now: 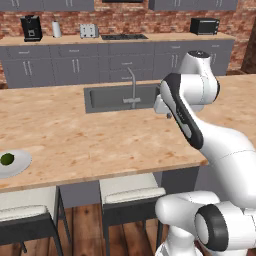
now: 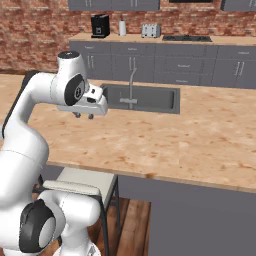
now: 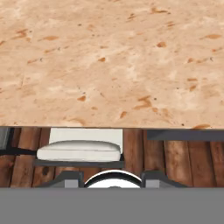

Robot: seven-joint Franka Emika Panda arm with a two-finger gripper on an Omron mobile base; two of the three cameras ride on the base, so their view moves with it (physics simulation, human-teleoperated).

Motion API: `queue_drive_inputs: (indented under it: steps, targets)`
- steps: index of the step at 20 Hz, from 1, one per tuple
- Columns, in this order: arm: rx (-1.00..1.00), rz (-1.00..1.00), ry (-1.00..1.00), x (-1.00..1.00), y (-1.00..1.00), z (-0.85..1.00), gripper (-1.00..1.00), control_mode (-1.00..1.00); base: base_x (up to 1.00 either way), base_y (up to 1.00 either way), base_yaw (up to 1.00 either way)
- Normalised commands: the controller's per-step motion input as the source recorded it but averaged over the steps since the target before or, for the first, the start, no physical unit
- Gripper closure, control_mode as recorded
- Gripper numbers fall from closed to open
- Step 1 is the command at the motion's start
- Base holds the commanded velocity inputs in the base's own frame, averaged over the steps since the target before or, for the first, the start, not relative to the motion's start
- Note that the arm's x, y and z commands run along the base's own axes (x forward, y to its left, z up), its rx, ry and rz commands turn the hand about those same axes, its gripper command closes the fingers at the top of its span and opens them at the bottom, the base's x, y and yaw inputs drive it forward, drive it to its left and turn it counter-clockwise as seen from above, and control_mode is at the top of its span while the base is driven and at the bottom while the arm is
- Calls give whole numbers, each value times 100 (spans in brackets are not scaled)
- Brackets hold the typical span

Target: Transport the chicken drumstick and lime to the fridge. Place the chicken drumstick on the rack containing meat and place the lime on the rack containing the vegetable, ensuring meats and vegetables are on different racks.

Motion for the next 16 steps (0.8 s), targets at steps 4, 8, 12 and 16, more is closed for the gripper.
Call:
queue_drive_inputs:
  steps: [4,8,12,16]
  targets:
    - [0,2,0,-28,6,0,-100,-100,0,0,0]
    - [0,7,1,-61,18,0,-100,-100,0,0,0]
    - [0,0,-16,-73,0,3,-100,-100,0,0,0]
    - [0,0,-19,-73,1,17,-100,-100,0,0,0]
